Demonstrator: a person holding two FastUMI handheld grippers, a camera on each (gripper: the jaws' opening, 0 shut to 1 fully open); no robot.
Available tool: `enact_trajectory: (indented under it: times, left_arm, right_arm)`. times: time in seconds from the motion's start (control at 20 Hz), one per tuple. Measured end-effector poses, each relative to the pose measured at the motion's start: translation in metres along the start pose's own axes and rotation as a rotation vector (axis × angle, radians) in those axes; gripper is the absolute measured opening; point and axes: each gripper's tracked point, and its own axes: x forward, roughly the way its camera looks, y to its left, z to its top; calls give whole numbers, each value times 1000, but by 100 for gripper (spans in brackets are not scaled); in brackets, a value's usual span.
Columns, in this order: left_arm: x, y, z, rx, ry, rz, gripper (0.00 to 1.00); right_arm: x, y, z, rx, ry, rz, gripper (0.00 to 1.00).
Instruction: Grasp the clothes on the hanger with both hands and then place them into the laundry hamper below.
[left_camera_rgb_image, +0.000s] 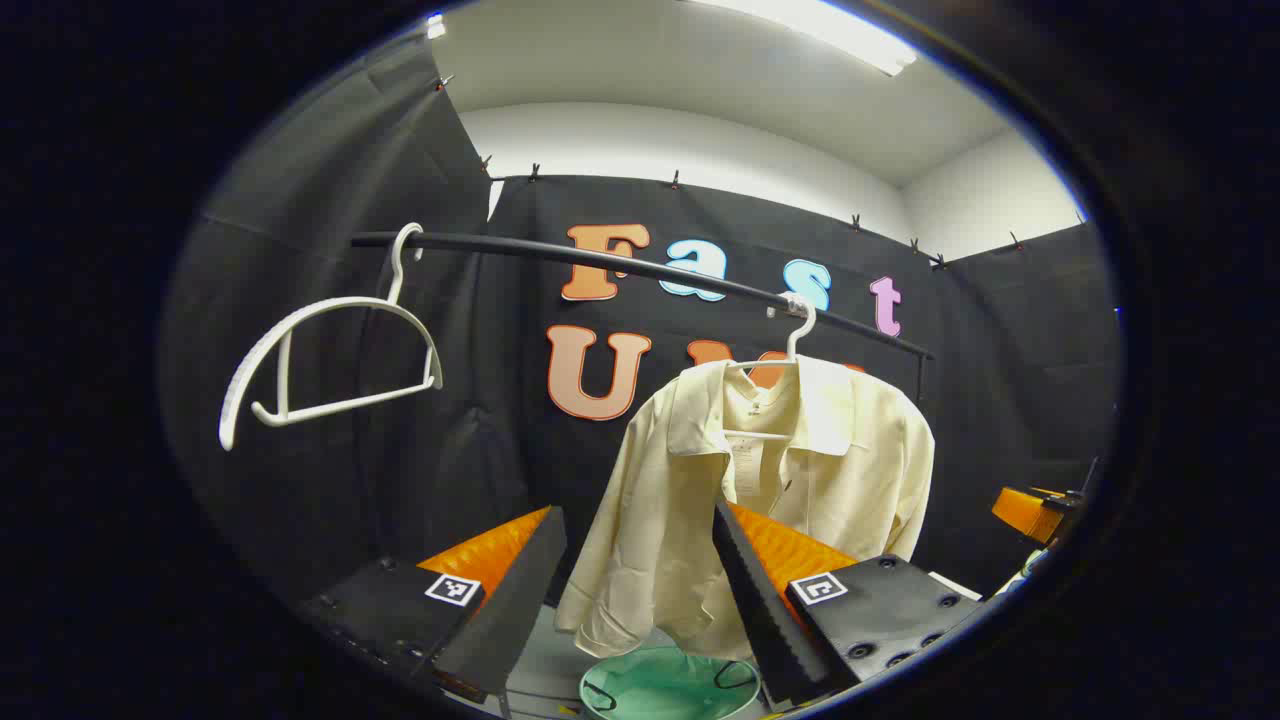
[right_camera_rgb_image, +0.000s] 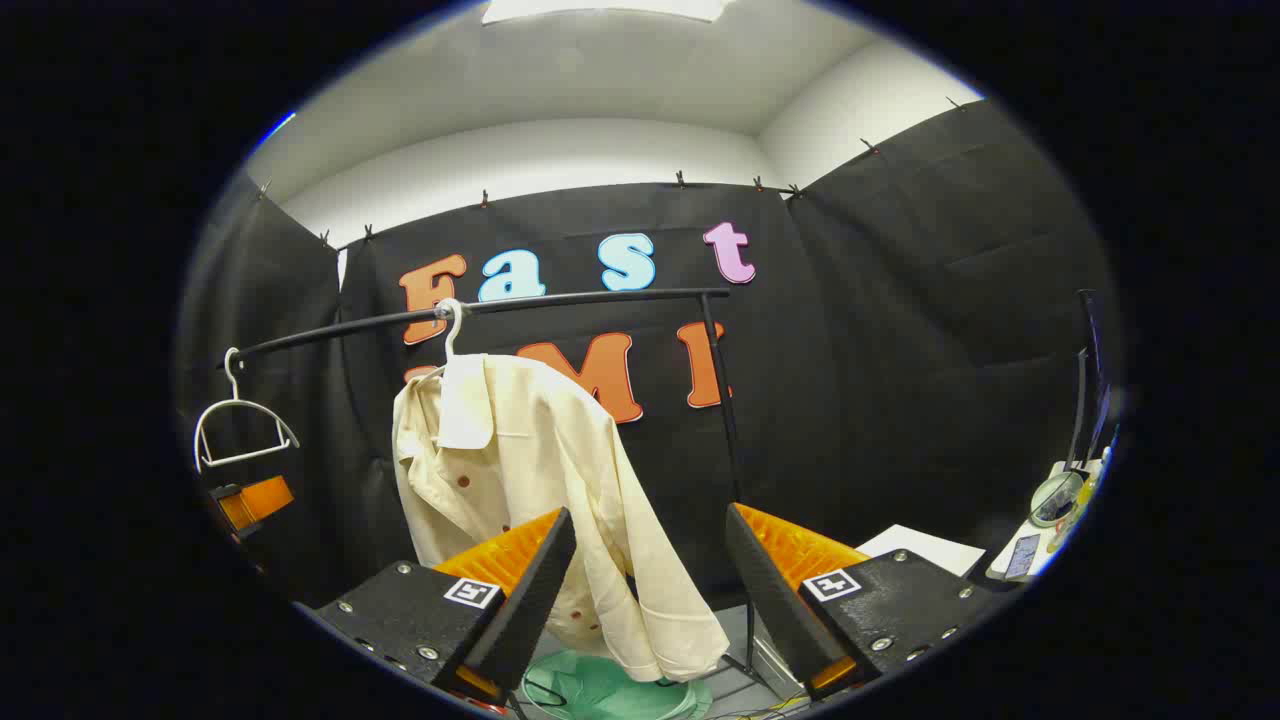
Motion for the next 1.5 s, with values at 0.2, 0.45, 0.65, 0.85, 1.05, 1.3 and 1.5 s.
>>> enact_trajectory:
  times: [0.2,0.45,0.65,0.85,1.05,1.3,1.5]
  left_arm:
    - [4,2,2,-11,0,-2,96]
    - [9,10,-5,-30,28,14,93]
    - [10,14,-7,-23,34,14,96]
    - [13,16,-10,-13,41,9,93]
    - [17,14,-13,-5,53,-3,96]
    - [21,9,-10,6,43,-20,97]
    - [21,11,-11,5,50,-27,96]
  right_arm:
    - [-4,-2,3,-21,-8,-20,95]
    - [-6,-3,5,-27,-2,-30,95]
    - [-6,-1,6,-41,0,-42,95]
    - [-6,2,2,-47,9,-43,95]
    - [-5,6,-1,-47,24,-45,95]
    - [-4,17,1,-59,28,-39,95]
    - [4,40,-1,-68,33,-9,95]
